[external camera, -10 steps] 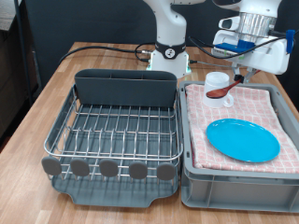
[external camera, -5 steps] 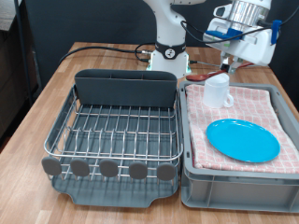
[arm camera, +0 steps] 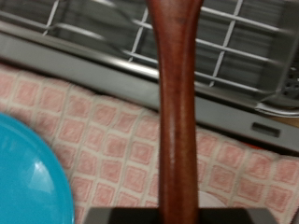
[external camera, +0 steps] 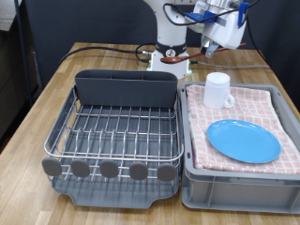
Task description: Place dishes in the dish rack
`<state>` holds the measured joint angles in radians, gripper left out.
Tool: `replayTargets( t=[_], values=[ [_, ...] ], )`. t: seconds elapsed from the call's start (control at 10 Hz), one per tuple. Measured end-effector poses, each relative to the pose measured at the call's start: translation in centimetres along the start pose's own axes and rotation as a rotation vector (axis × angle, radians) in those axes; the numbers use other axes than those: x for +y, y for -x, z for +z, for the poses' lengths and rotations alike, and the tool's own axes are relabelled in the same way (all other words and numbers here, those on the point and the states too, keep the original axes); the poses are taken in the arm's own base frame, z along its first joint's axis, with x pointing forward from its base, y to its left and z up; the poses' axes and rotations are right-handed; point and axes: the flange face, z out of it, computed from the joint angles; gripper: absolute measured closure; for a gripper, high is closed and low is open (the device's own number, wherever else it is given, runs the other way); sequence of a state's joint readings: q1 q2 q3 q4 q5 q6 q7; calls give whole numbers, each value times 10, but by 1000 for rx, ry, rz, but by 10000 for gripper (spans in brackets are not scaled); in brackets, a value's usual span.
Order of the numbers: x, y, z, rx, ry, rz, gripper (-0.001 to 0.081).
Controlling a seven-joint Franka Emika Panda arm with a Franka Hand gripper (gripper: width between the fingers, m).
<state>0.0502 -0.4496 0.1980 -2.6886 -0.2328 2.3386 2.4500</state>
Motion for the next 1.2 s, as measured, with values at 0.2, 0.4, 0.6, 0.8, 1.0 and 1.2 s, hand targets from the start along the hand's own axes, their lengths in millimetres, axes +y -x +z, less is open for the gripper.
replayTargets(
  t=[0.2, 0.4, 0.6, 0.8, 1.0, 1.2],
  values=[
    [-1, -28, -6, 15, 50, 73, 718],
    [0, -52, -12, 15, 60, 111, 718],
    [7, -62, -15, 2, 45, 115, 718],
    [8, -68, -8, 10, 115, 158, 718],
    [7, -81, 2, -6, 184, 214, 718],
    [5, -95, 20, -79, 235, 244, 718]
  ],
)
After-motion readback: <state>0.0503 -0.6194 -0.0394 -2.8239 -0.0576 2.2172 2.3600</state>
